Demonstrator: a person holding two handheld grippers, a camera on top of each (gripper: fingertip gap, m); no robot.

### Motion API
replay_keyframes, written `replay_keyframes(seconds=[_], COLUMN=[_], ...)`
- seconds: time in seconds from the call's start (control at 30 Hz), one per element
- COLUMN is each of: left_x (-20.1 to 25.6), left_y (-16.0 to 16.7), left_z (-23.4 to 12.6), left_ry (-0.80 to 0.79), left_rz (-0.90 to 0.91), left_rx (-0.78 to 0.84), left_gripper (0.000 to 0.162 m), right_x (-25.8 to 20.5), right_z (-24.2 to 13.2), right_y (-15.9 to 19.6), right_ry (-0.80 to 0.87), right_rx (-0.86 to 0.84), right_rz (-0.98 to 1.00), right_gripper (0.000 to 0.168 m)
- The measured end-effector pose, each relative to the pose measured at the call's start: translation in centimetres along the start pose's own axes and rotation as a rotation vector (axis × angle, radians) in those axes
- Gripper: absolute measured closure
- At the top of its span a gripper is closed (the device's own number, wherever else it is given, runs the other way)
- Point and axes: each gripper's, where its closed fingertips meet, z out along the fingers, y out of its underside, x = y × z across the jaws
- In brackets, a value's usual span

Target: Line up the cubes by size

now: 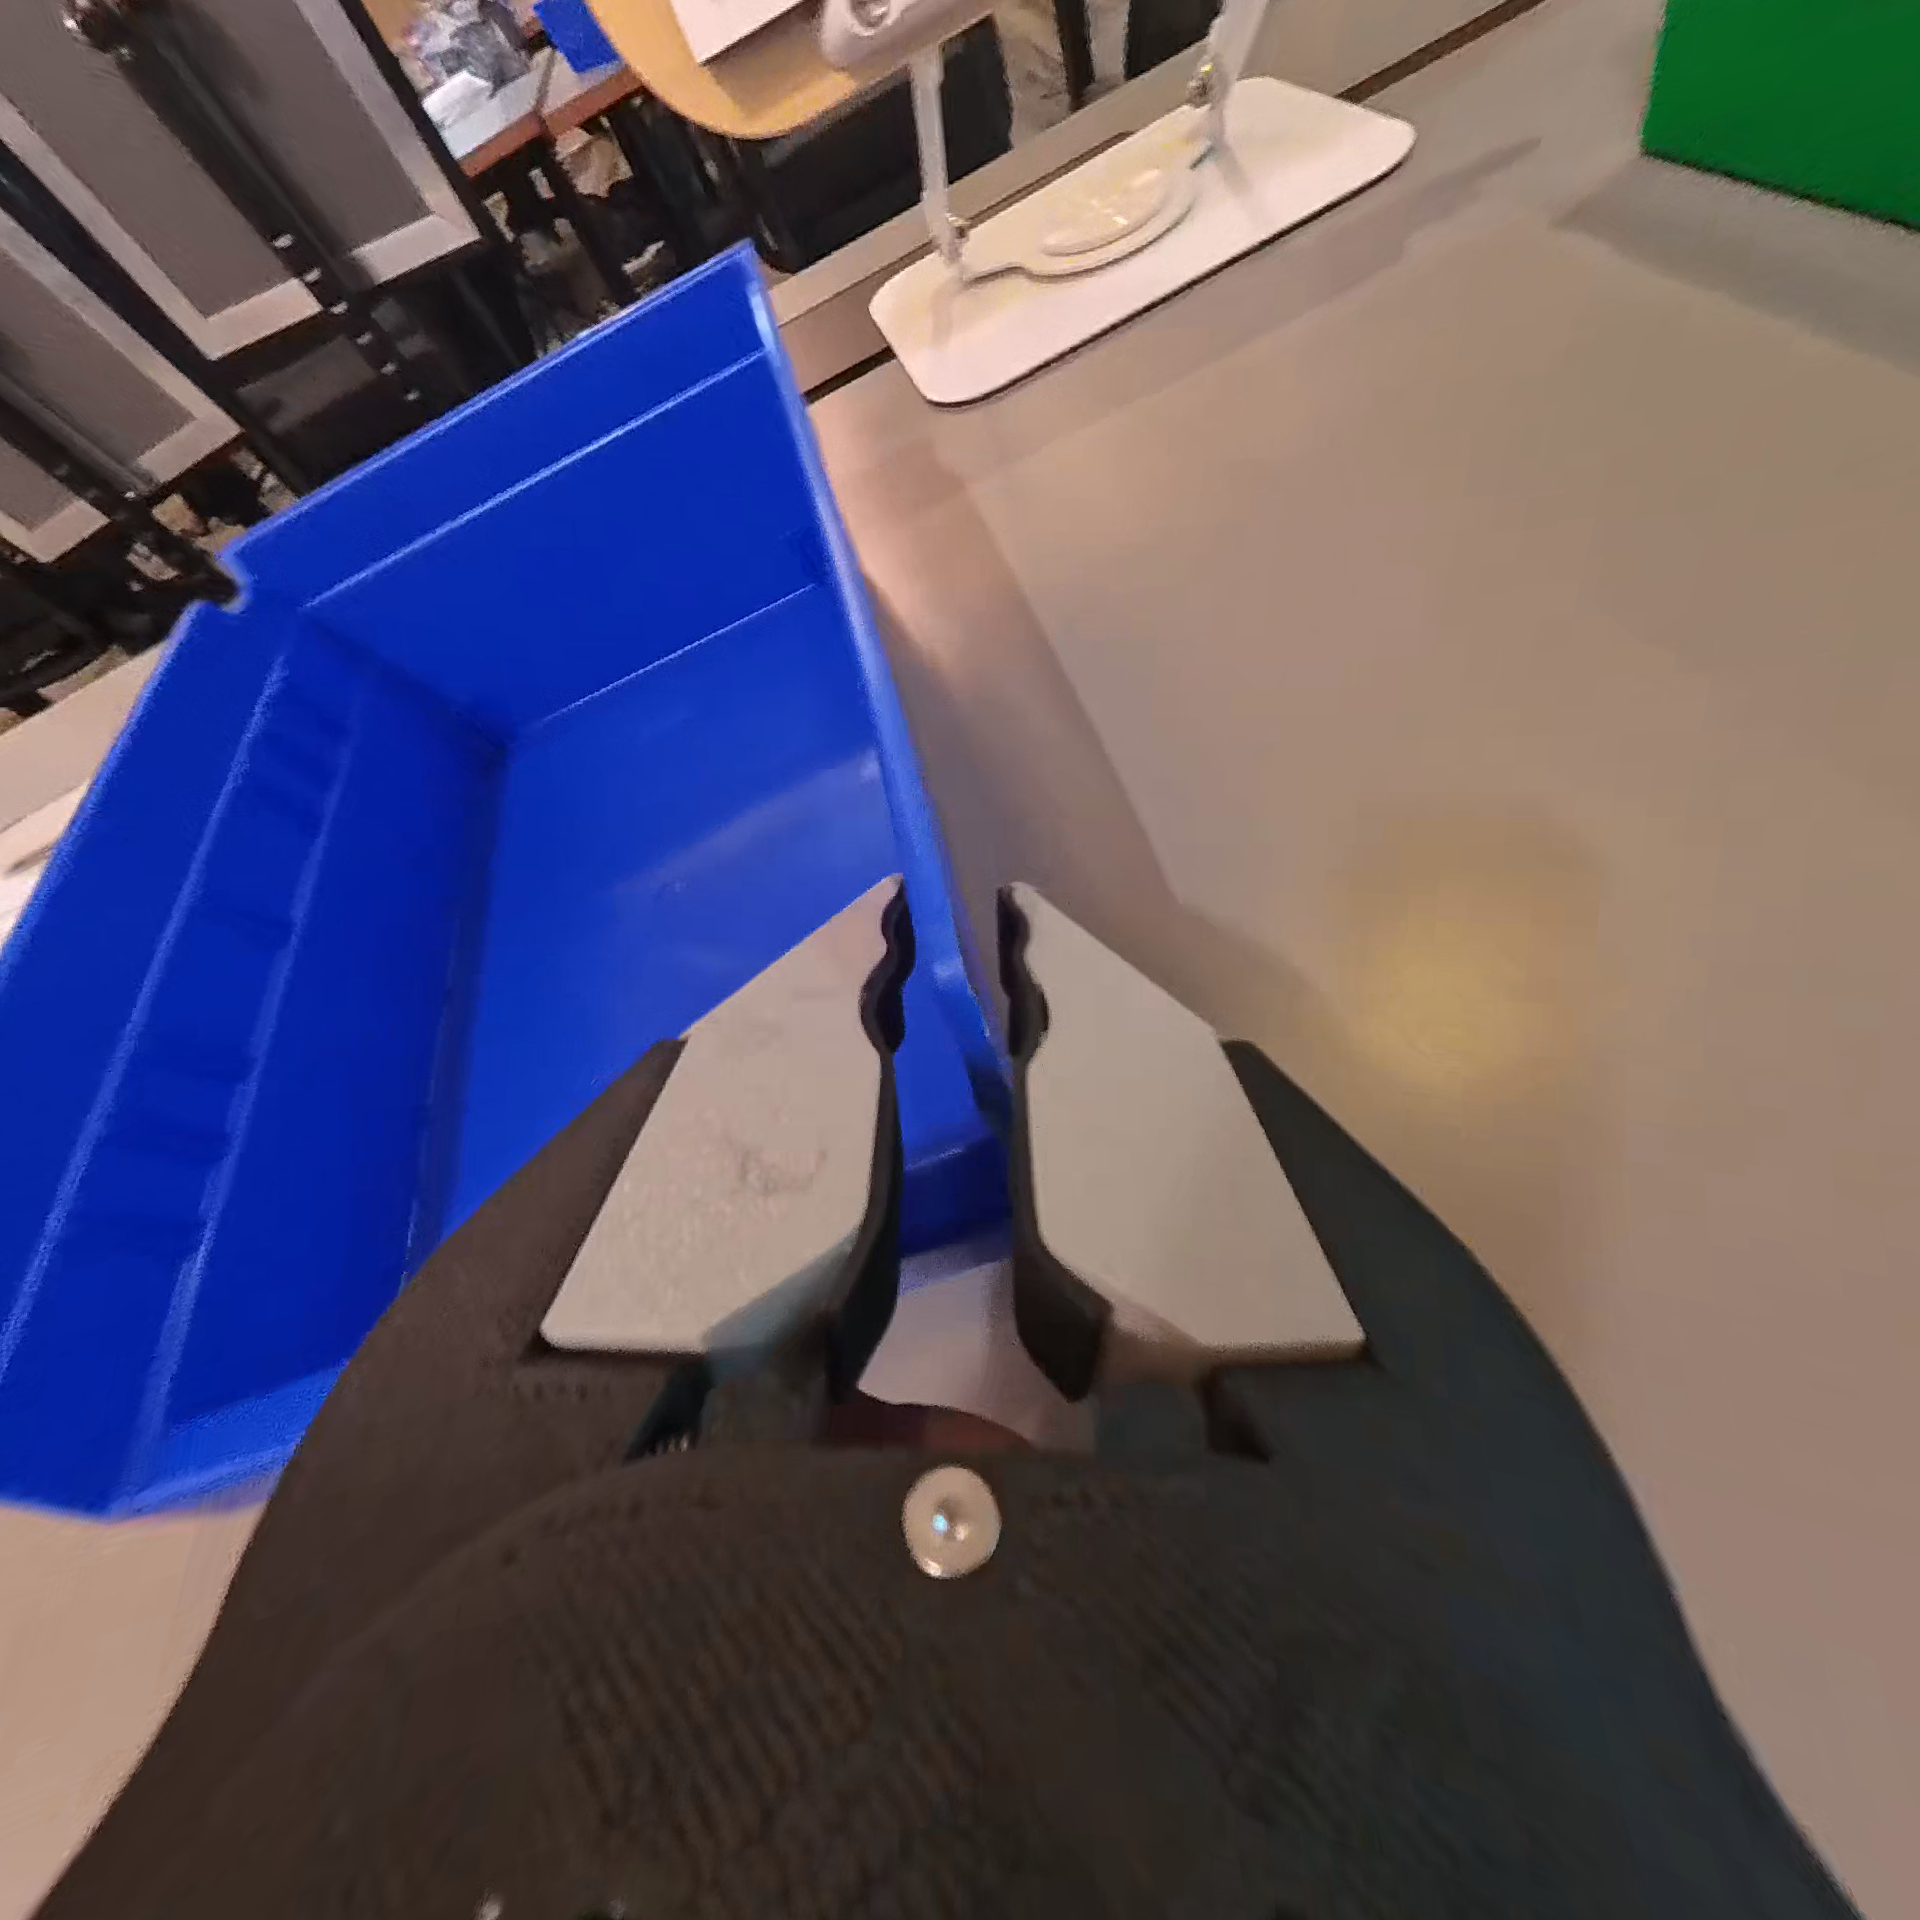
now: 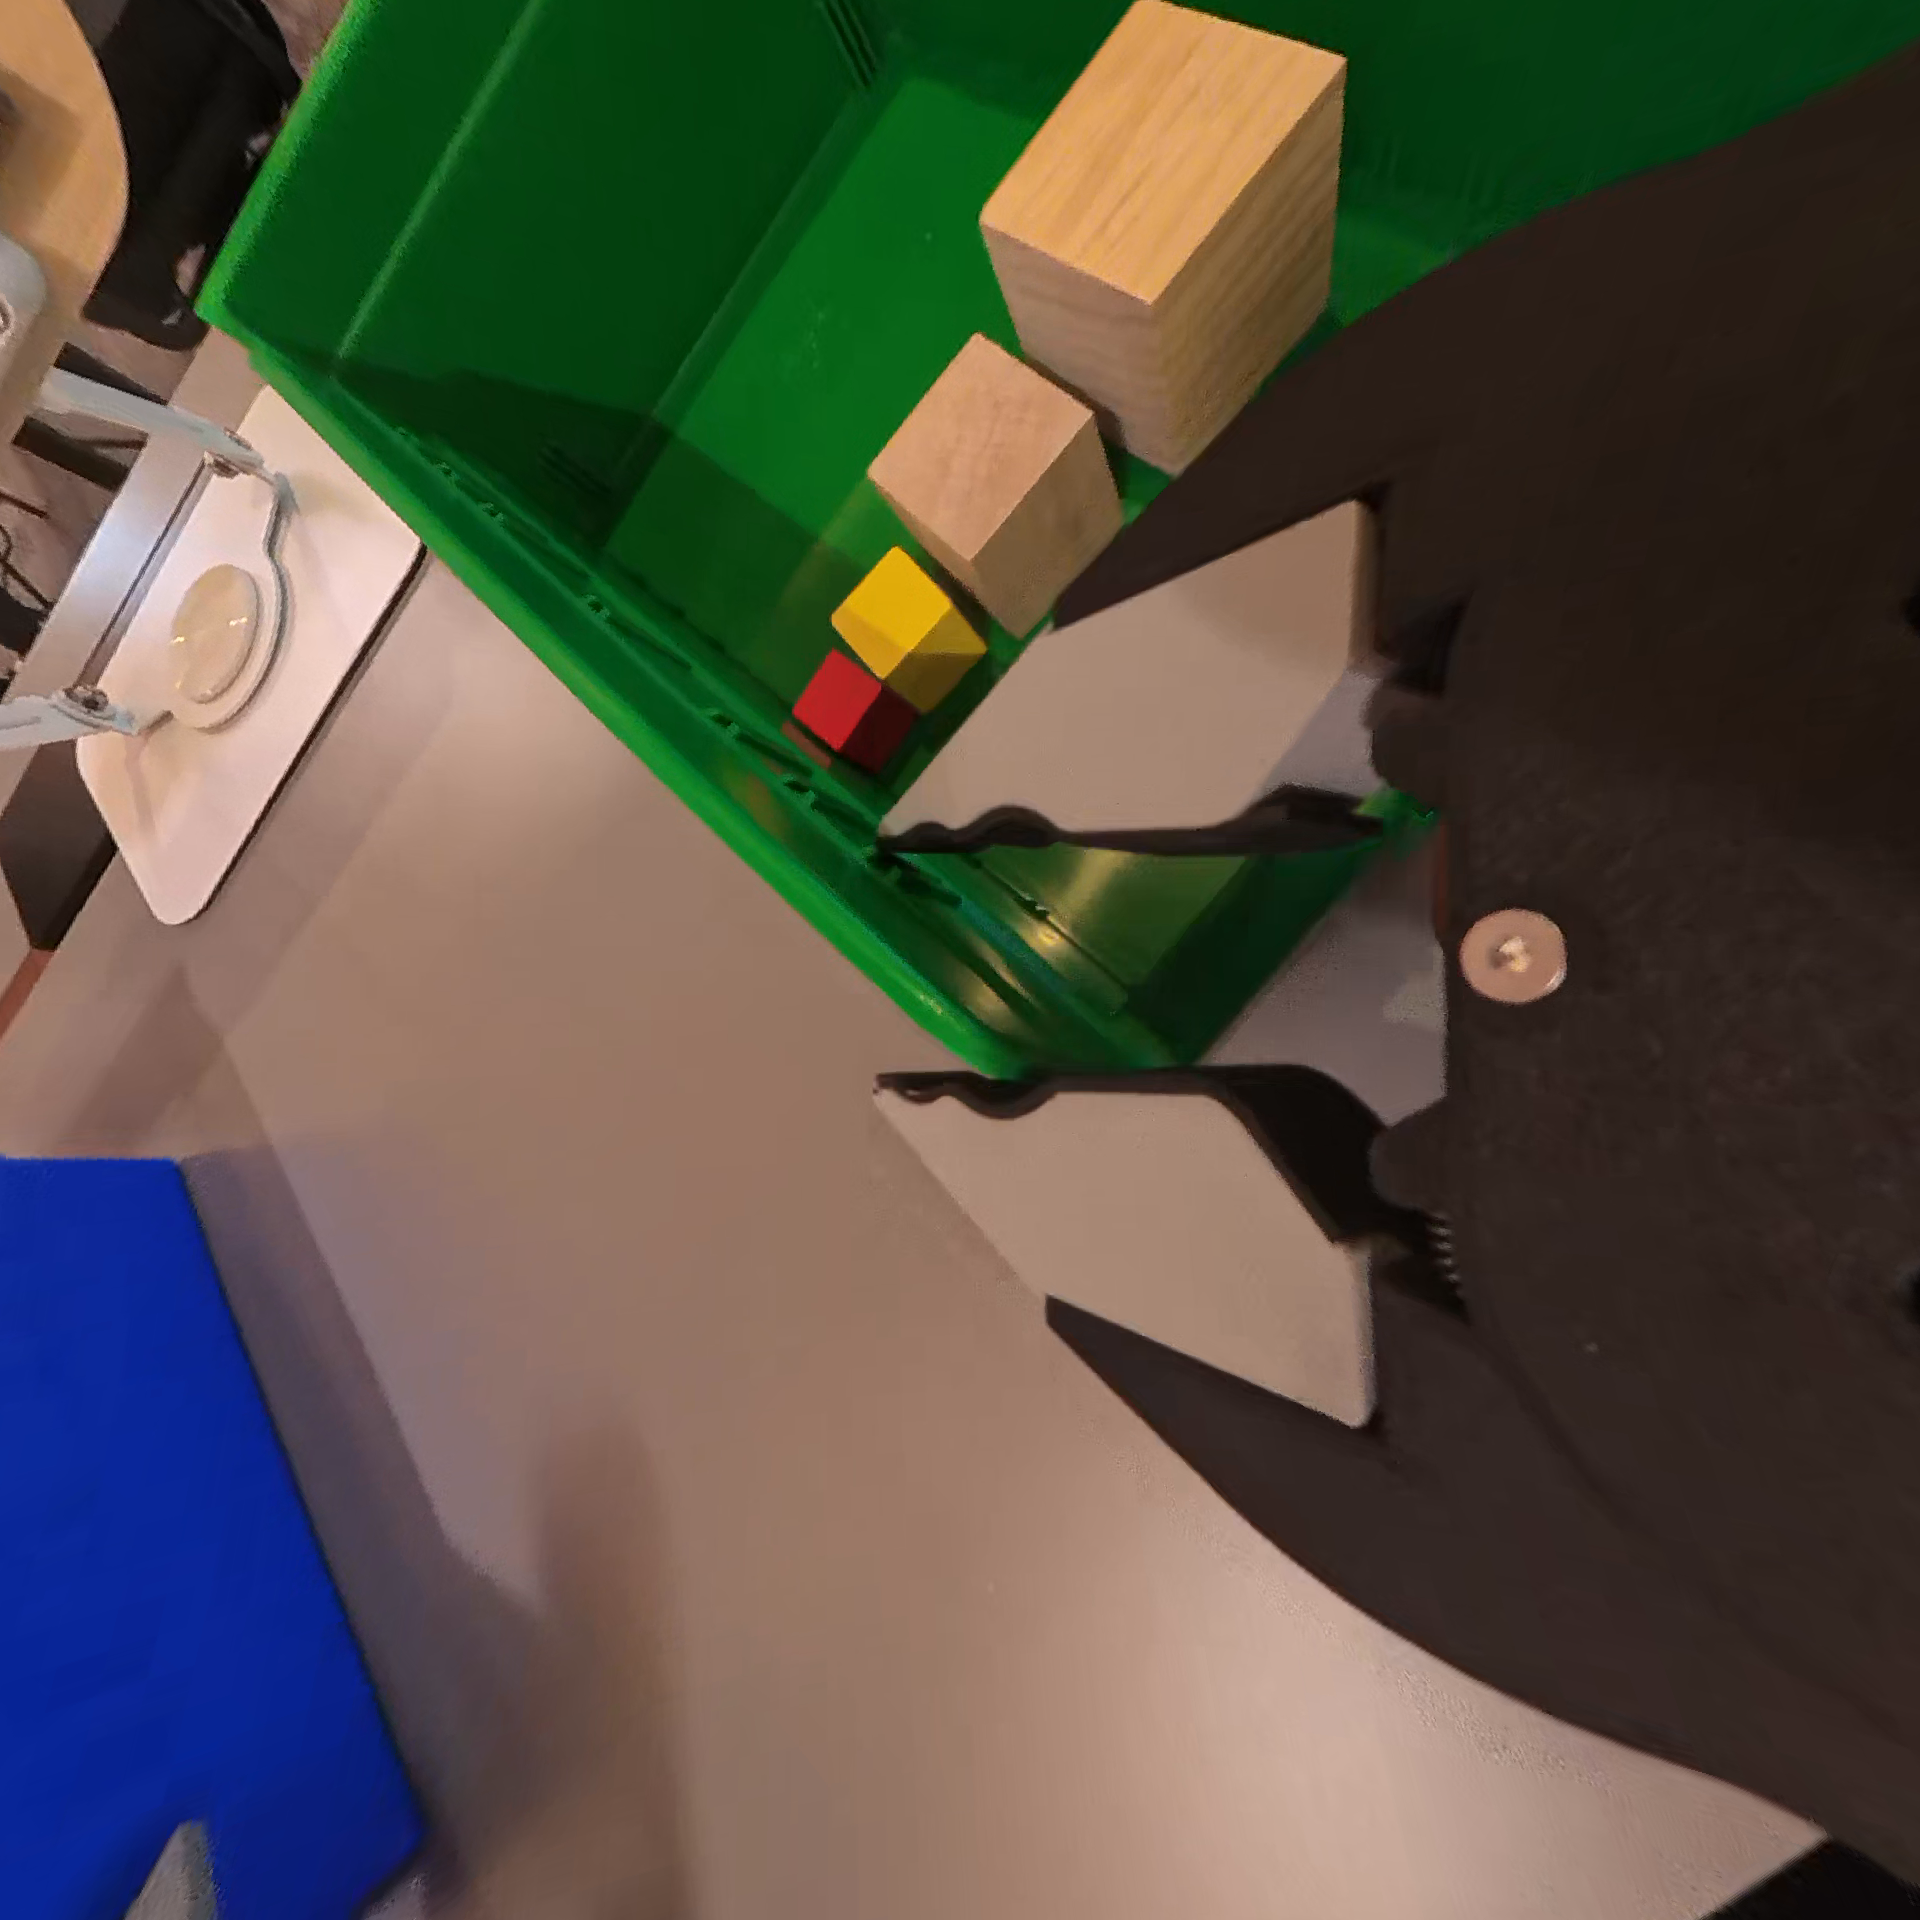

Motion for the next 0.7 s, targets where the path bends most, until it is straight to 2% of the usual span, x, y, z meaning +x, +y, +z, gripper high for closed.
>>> replay_keyframes(seconds=[0.07,0.13,0.23,0.37,0.5,0.7], left_x=[-1.0,-1.1,-2.2,-4.2,-7.0,-10.9], left_y=[0.3,0.6,1.4,1.9,0.8,-0.5], left_z=[-0.1,-0.6,-1.6,-3.9,-7.4,-12.2], left_ry=[-0.012,0.073,0.118,0.077,0.027,0.028], left_rz=[-0.005,-0.074,-0.127,-0.133,-0.178,-0.303], left_rx=[0.010,0.038,0.060,0.110,0.179,0.296], left_gripper=[0.158,0.159,0.160,0.160,0.160,0.160], right_x=[0.2,0.7,1.6,1.7,-0.4,-6.0], right_z=[-0.2,-0.8,-2.1,-3.9,-4.0,-1.4], right_y=[0.2,0.6,1.5,2.5,2.0,-0.6], right_ry=[0.015,0.046,0.099,0.107,0.051,-0.024], right_rx=[-0.004,-0.016,-0.035,-0.044,-0.030,0.005], right_rz=[0.000,-0.026,-0.059,-0.071,-0.078,-0.090], right_gripper=[0.132,0.135,0.144,0.153,0.156,0.156])
